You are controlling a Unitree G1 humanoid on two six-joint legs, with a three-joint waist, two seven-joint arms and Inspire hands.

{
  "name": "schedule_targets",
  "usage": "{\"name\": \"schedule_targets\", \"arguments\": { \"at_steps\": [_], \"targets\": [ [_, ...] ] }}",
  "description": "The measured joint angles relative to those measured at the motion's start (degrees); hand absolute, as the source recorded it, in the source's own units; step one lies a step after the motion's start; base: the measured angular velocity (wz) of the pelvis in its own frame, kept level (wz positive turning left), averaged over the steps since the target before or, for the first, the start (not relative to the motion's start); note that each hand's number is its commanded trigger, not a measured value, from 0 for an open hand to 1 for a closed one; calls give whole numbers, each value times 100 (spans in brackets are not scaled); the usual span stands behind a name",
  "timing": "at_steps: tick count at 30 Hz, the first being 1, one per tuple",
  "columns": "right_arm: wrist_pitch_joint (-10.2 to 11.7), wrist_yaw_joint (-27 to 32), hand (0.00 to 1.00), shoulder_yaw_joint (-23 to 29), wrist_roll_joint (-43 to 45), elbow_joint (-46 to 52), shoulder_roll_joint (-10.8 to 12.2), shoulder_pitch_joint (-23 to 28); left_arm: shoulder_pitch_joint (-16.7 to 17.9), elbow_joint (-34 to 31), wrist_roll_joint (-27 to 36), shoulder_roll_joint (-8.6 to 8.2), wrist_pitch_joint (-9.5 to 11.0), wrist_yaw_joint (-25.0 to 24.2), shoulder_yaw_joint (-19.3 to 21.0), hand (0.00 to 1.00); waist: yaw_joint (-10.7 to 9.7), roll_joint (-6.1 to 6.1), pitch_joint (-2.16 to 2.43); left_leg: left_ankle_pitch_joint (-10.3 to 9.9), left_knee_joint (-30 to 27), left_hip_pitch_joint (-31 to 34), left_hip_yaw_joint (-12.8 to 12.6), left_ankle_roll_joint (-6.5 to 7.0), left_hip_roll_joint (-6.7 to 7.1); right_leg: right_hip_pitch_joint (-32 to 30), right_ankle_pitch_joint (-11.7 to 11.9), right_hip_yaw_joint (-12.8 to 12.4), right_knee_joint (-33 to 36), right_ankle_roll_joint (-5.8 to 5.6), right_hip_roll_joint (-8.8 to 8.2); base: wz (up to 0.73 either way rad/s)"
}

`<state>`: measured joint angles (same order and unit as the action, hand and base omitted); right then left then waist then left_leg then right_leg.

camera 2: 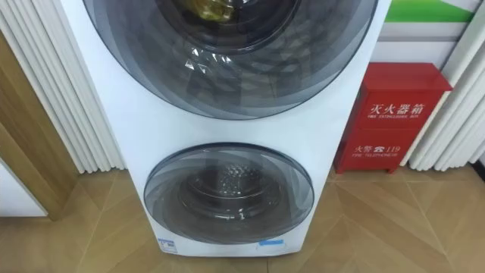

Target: Pick clothes from washing machine

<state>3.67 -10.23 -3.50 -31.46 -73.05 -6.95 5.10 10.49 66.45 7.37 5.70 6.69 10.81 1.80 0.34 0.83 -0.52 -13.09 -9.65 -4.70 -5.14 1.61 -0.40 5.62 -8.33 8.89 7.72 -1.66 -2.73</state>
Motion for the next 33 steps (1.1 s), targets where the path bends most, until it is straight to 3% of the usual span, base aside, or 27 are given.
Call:
{"name": "schedule_targets", "arguments": {
  "at_steps": [19,25,29,33],
  "targets": [
    [-8,-101,0,-139,-255,-55,-5,18,56,-6,214,1,-5,-128,0,0,7,-35,-12,0,12,-59,15,0,-5,50,0,-17,-2,0,4,0],
    [-64,101,0,388,-287,644,-39,-50,71,4,165,8,2,-269,157,0,8,-27,-13,0,20,-82,-16,0,0,77,0,-5,2,0,2,-1],
    [-77,396,0,920,-280,1556,-191,-516,127,-10,-139,40,2,-360,481,0,19,43,-37,2,-12,-80,-26,0,8,71,0,-5,9,0,-6,0],
    [11,596,0,986,-438,2272,-655,-1218,155,-7,-192,136,-35,-388,476,0,60,102,-19,4,-30,-108,58,0,13,119,0,28,2,0,-7,7]
  ]
}}
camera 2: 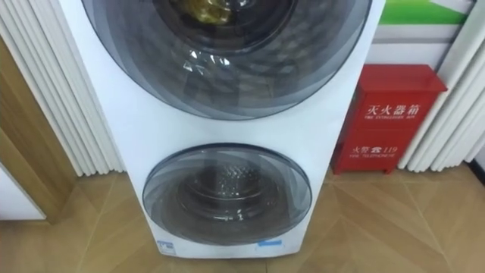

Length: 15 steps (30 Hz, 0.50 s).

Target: Pick clothes from washing machine

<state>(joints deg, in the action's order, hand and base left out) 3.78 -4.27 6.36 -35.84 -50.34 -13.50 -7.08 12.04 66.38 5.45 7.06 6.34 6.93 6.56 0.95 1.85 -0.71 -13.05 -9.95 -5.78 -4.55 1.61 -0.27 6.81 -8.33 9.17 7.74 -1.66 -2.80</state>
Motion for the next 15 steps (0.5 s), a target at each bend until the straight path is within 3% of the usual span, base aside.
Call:
{"name": "schedule_targets", "arguments": {
  "at_steps": [3,7,8,15],
  "targets": [
    [-2,176,0,8,41,547,-253,-281,25,0,-58,114,-125,-20,12,0,122,109,17,0,-55,37,0,0,-2,-27,0,23,8,0,0,4],
    [-1,440,0,10,9,977,-307,-731,96,-2,-225,215,-353,-28,12,0,143,194,50,0,-85,112,13,0,-2,-76,0,29,4,0,-2,0],
    [-2,526,0,4,-63,1067,-315,-798,86,-5,-285,220,-403,-29,10,0,229,209,58,0,-85,104,15,0,-1,-66,0,27,7,0,-2,0],
    [-19,689,0,-64,-438,1273,-527,-1273,104,-80,-515,243,-653,-24,1,0,410,174,20,0,-85,42,84,0,2,48,0,29,2,0,-5,5]
  ]
}}
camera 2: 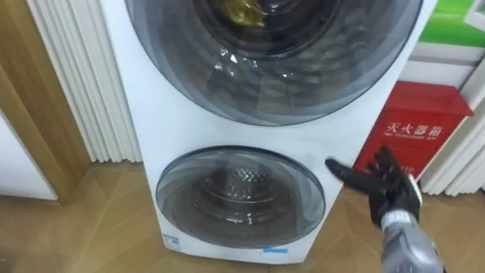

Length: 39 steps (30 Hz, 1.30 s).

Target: Pick clothes from washing machine

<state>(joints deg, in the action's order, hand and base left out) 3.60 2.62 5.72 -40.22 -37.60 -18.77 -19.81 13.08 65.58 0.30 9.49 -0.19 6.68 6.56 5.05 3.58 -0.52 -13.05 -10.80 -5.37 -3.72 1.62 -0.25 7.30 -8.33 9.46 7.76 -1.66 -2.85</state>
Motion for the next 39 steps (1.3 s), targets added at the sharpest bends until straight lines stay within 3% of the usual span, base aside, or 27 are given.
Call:
{"name": "schedule_targets", "arguments": {
  "at_steps": [5,11,17,20,25,26,28,37,39],
  "targets": [
    [0,49,0,-1,-486,78,-115,-300,17,-107,-378,22,-136,24,-7,0,-2,-8,-4,0,-47,81,82,0,6,-8,-1,82,1,-1,-1,9],
    [0,29,0,9,-1385,-44,-139,-464,44,-153,-383,31,-213,30,-2,0,23,-1,-5,0,-84,97,189,-1,14,41,-1,252,5,-1,-10,11],
    [-1,28,0,83,-1330,-140,-205,-612,159,-140,-639,50,-241,30,43,0,12,20,-10,0,-199,231,397,-1,32,22,-2,417,12,-3,-22,14],
    [-11,48,0,89,-1323,-269,-362,-799,218,-144,-842,56,-243,1,61,0,28,8,-11,2,-247,296,450,-2,37,-8,-2,489,3,-3,-20,13],
    [-24,48,0,81,-1319,-286,-548,-945,330,-144,-956,59,-331,-114,211,0,25,-50,19,2,-280,353,468,-3,48,-7,-2,498,2,-3,-28,1],
    [-140,101,0,43,-1319,-287,-617,-983,333,-144,-996,83,-332,-129,255,0,26,-55,22,2,-289,360,469,-3,48,-6,-2,499,2,-3,-28,0],
    [-142,97,0,43,-1224,-278,-629,-1042,333,-144,-1000,104,-331,-138,280,0,33,-73,22,5,-293,379,463,-8,50,-27,-2,486,5,-3,-28,-3],
    [-173,136,0,-41,-654,-212,-764,-1184,238,-148,-1235,106,-198,-221,443,0,31,-95,33,56,-310,483,435,-13,51,-199,-2,471,101,-2,-43,-1],
    [-173,135,0,-192,-641,-143,-880,-1184,193,-148,-1238,104,-197,-230,448,0,41,-82,32,80,-279,491,401,-2,61,-241,-2,469,104,-2,-63,-7]
  ]
}}
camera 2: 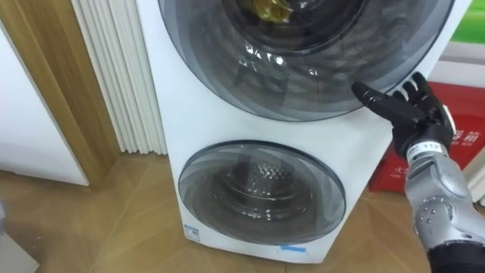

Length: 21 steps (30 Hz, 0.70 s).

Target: Pick clothes from washing machine

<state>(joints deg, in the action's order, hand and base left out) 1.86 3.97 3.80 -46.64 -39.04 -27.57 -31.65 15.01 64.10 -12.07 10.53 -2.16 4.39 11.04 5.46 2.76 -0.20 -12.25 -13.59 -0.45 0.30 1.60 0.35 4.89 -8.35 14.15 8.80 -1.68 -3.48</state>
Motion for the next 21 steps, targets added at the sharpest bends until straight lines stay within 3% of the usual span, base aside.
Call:
{"name": "schedule_targets", "arguments": {
  "at_steps": [4,9,13,15,17,21],
  "targets": [
    [-18,-3,0,-66,27,90,-101,0,-73,0,-3,2,12,-1,10,0,-2,20,-3,4,10,-9,-27,4,4,-11,0,-6,1,0,-9,-2],
    [-69,-84,0,-483,30,91,-500,0,-88,-1,-2,24,12,9,-8,0,-2,115,-3,4,14,-15,-47,4,1,-16,0,-7,-2,0,-9,-1],
    [-102,-84,0,-482,23,238,-523,-3,-87,0,5,79,12,14,-9,0,-8,158,1,4,16,-19,-65,4,-1,-24,0,-10,-1,0,-9,-2],
    [-292,-24,0,-483,194,641,-584,-3,-61,-22,2,131,12,11,-5,0,-26,171,5,4,34,-19,-122,4,-5,-58,0,-109,9,1,-3,-13],
    [-327,-30,0,-484,253,981,-605,-7,-56,-27,4,179,11,11,-7,0,-34,185,1,5,43,-21,-169,3,-18,-90,1,-157,17,2,3,-17],
    [-327,-23,0,-476,457,1167,-605,-6,-147,-41,2,216,31,29,-6,0,-57,312,5,22,95,-87,-252,3,-33,-80,5,-205,17,8,6,-9]
  ]
}}
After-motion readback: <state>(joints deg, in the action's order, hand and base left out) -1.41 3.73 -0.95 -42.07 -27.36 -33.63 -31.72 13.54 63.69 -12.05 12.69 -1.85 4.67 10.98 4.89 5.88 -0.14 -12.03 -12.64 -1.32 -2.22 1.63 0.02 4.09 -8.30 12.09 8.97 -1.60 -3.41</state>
